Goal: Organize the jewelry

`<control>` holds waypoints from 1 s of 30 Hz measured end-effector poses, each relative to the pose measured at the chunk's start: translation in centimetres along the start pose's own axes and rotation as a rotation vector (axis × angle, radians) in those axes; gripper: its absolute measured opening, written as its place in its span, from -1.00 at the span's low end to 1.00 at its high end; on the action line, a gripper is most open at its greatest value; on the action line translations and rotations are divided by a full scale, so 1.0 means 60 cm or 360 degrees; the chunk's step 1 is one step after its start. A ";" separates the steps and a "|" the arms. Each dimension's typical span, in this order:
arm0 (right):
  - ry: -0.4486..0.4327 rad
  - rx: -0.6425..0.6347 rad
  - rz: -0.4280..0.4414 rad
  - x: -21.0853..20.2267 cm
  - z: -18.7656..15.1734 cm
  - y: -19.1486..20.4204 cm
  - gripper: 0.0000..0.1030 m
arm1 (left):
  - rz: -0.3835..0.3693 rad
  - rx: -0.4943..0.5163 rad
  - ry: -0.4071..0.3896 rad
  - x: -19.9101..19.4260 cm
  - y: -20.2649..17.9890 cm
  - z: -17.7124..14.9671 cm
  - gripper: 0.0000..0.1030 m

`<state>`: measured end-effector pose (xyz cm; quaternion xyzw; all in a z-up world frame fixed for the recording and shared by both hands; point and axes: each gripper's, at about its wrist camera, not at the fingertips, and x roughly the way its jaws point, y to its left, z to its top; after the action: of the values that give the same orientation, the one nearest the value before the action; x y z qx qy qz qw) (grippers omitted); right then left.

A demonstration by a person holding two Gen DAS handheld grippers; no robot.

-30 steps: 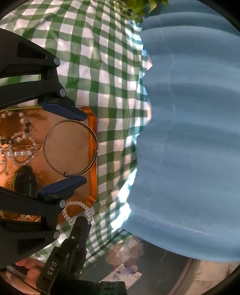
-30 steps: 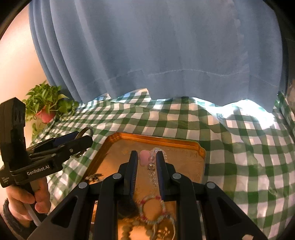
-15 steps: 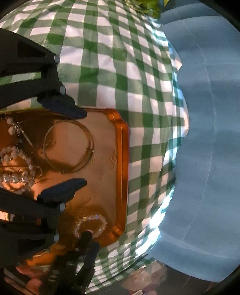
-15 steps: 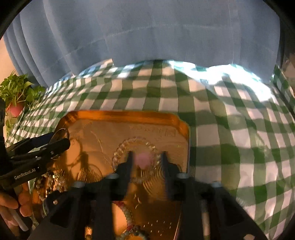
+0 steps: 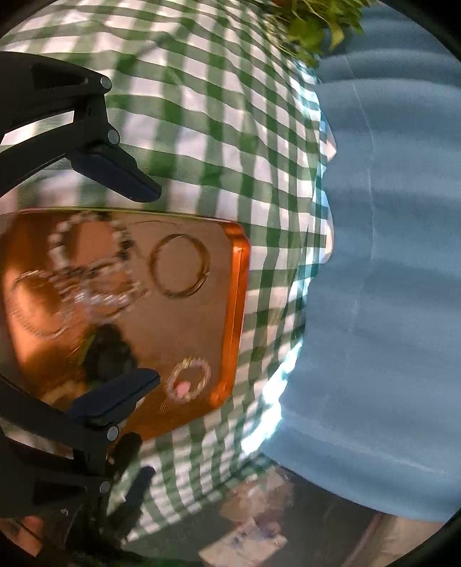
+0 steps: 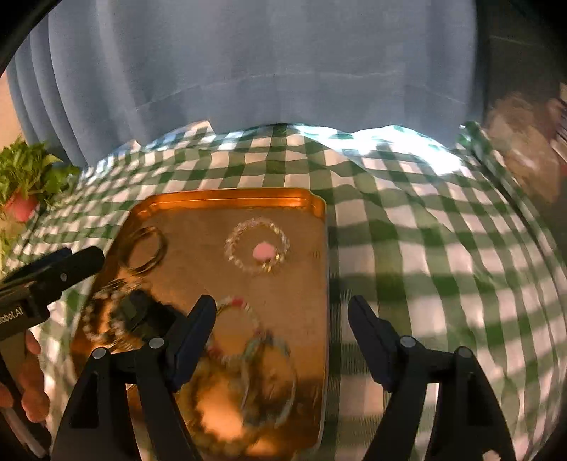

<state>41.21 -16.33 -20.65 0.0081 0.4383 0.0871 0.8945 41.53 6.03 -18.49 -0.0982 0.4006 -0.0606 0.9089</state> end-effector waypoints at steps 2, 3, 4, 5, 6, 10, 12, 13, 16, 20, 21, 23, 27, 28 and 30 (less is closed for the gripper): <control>0.0028 0.0037 0.0061 -0.026 -0.013 0.004 0.42 | 0.0021 0.0013 -0.0004 -0.046 -0.011 -0.009 0.83; 0.0042 0.0055 0.0089 -0.043 -0.021 0.009 0.42 | 0.0050 0.0030 -0.0021 -0.073 -0.018 -0.014 0.83; 0.0044 0.0068 0.0091 -0.058 -0.027 0.013 0.42 | 0.0076 0.0051 -0.0037 -0.096 -0.026 -0.018 0.83; 0.0042 0.0079 0.0074 -0.080 -0.035 0.021 0.42 | 0.0088 0.0086 -0.0058 -0.129 -0.038 -0.023 0.83; 0.0039 0.0090 0.0048 -0.102 -0.044 0.028 0.42 | 0.0073 0.0109 -0.0071 -0.159 -0.047 -0.028 0.83; 0.0097 0.0159 -0.0194 -0.189 -0.075 0.046 0.42 | 0.0100 0.0051 -0.0071 -0.273 -0.077 -0.051 0.84; 0.0101 0.0143 -0.0261 -0.239 -0.090 0.055 0.42 | 0.0183 0.0013 -0.0069 -0.327 -0.091 -0.063 0.83; 0.0086 0.0131 -0.0243 -0.260 -0.097 0.056 0.42 | 0.0238 0.0011 -0.0074 -0.362 -0.102 -0.072 0.84; 0.0029 0.0097 -0.0225 -0.342 -0.118 0.064 0.44 | 0.0366 0.0027 -0.0064 -0.442 -0.128 -0.094 0.84; -0.0033 0.0067 -0.0208 -0.453 -0.155 0.083 0.76 | 0.0415 0.0143 -0.0008 -0.547 -0.171 -0.142 0.83; -0.0047 0.0065 -0.0192 -0.475 -0.165 0.086 0.79 | 0.0403 0.0154 -0.0048 -0.568 -0.178 -0.153 0.83; -0.0088 0.0071 -0.0159 -0.525 -0.188 0.096 0.85 | 0.0451 0.0141 -0.0176 -0.633 -0.197 -0.188 0.84; -0.0139 0.0058 -0.0145 -0.613 -0.234 0.119 0.96 | 0.0494 0.0088 -0.0304 -0.723 -0.213 -0.236 0.84; -0.0154 0.0056 -0.0140 -0.628 -0.243 0.123 0.97 | 0.0503 0.0085 -0.0313 -0.737 -0.216 -0.246 0.84; -0.0182 0.0058 -0.0133 -0.660 -0.264 0.131 0.98 | 0.0491 0.0084 -0.0308 -0.760 -0.220 -0.262 0.84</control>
<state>3.78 -16.02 1.31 0.0109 0.3881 0.0413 0.9206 -1.13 -0.26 6.82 -0.0172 0.3200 0.0789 0.9440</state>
